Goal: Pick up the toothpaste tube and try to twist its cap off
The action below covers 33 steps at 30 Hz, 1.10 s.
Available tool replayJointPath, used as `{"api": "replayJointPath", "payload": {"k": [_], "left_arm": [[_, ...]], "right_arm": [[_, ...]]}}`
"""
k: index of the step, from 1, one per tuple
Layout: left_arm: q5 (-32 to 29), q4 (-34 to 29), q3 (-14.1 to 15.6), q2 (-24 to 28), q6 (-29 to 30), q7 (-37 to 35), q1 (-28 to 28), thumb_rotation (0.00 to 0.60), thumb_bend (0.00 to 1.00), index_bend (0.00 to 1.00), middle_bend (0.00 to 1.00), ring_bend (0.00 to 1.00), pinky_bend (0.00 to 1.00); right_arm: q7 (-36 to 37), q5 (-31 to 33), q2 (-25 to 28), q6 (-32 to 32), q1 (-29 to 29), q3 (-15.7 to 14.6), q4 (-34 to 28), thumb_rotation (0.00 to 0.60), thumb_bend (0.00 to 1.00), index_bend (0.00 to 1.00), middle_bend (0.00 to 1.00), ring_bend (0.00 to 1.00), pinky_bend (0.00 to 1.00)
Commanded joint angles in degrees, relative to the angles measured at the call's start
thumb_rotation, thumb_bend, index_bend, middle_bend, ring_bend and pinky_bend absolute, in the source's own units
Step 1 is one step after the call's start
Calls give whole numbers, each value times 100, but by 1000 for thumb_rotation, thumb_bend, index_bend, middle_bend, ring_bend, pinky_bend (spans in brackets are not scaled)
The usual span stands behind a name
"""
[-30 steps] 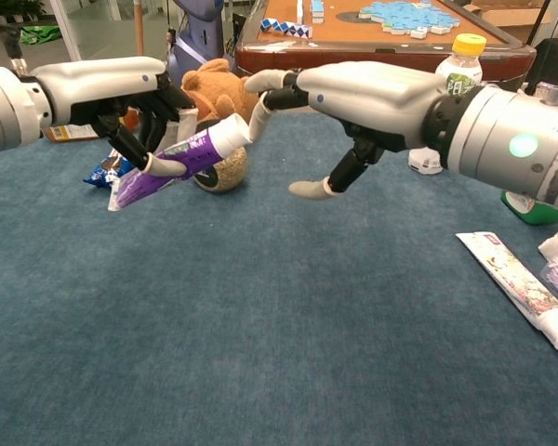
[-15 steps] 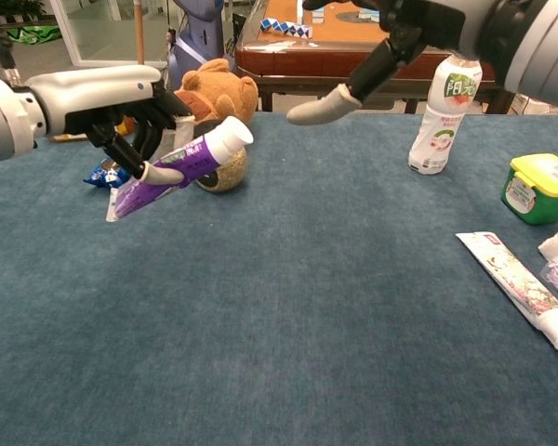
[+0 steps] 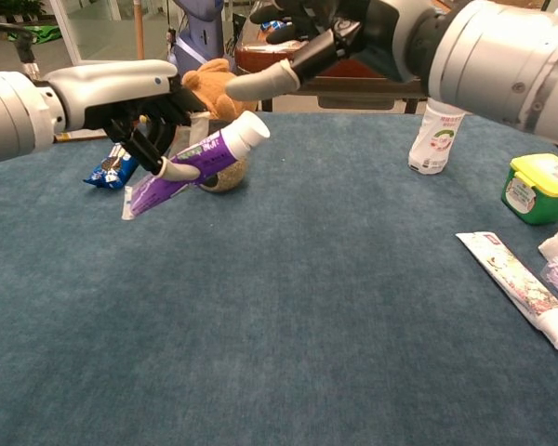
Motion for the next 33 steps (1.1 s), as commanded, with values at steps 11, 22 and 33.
{"api": "replayJointPath", "payload": {"k": [11,22,33], "left_arm": [[-222,-113,-73,-140,91,504,-211,600,432,617,786,618,552],[-548,-170,-173,-174,102,609,-332,600,432,617,786,618,553],[-619,-220,-240,-127,100,446,-371,600,432,618,787,618,560]], "right_arm": [[680,395,-549,-357,242,184,579,600,0,0,0,0,0],[979,392,-940,-262,292,287,883,600,0,0,0,0,0],[1546,229,-1151,-273,290,375,1094,600,0,0,0,0,0]]}}
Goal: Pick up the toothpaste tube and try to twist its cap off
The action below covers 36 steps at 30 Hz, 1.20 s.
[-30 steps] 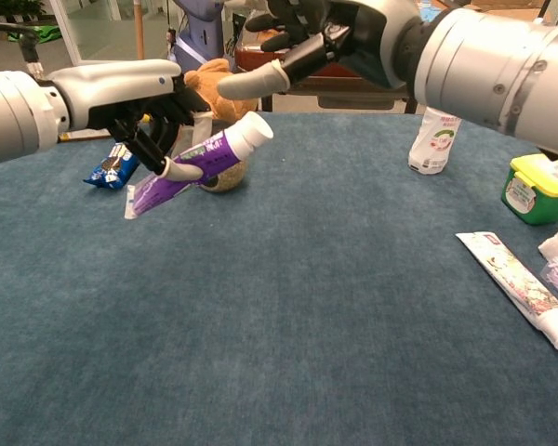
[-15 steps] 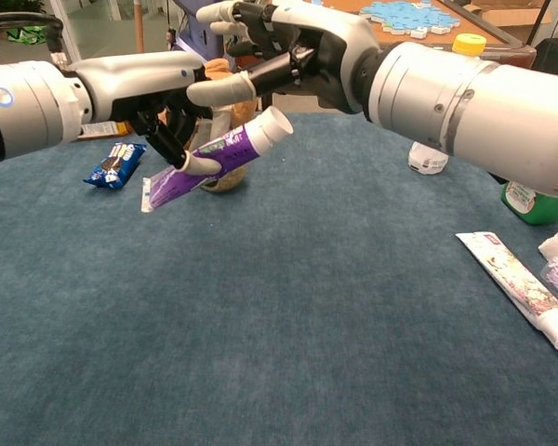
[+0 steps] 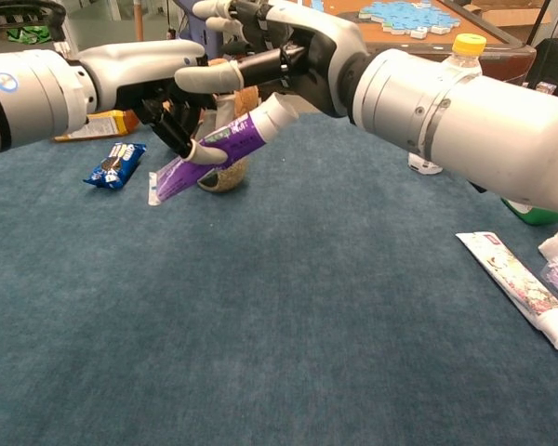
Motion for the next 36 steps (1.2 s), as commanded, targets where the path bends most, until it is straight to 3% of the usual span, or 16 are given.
{"api": "replayJointPath", "payload": {"k": [1,36], "left_arm": [[-4,-15,-12,11,3,-27,-9,600,432,618,787,618,560],[-433,-76,-230,192,-232,-806,-70,600,432,621,791,618,574]], "right_arm": [[153,-66,-67,-2,5,29,64,600,0,0,0,0,0],[1341,-649,-393,215,-59,-19,586,600,0,0,0,0,0]]}}
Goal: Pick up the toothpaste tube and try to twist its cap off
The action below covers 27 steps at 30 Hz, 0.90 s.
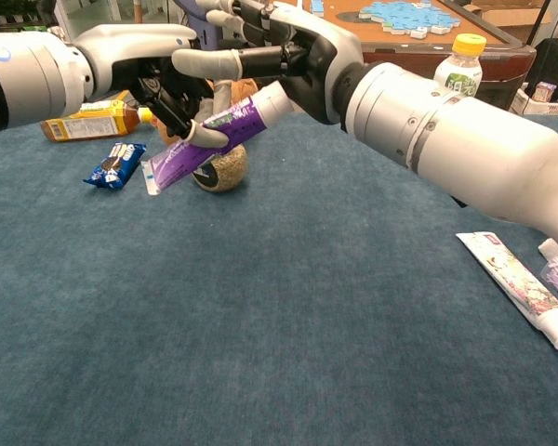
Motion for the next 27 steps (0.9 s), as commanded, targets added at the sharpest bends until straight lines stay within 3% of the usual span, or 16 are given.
{"api": "replayJointPath", "payload": {"k": [1,17,27], "left_arm": [[-6,3,-1,5,-9,-25,-7,600,432,621,791,618,574],[194,48,147,26,23,-82,26,600,432,619,790,614,574],[326,169,269,-32,80,-10,60,600,432,618,790,613,574]], "right_arm": [[42,-21,-18,27,-7,-6,16,600,0,0,0,0,0],[290,-234,202,41,-64,-109,-107,598,0,0,0,0,0],[363,-322,397,9,-86,-179,-176,532,0,0,0,0,0]]}}
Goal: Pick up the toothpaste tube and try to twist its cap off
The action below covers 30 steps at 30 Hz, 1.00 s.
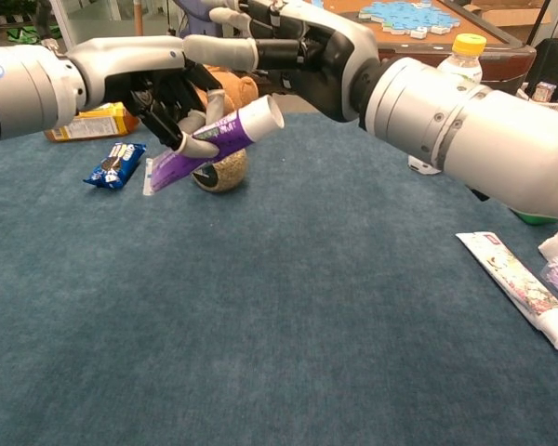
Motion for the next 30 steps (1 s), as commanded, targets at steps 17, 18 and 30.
{"api": "replayJointPath", "payload": {"k": [17,18,30], "left_arm": [[684,494,589,1,16,265,226,600,432,618,785,603,574],[739,526,636,10,12,288,243,600,432,618,784,601,574],[1461,1168,1249,-119,67,918,463,600,429,595,749,580,568]], "right_arm": [[-346,-228,982,109,-228,-147,-255,397,0,0,0,0,0],[-409,-223,1069,100,-243,-154,-297,391,0,0,0,0,0],[-1603,-316,2063,275,-528,-376,-717,386,0,0,0,0,0]]}}
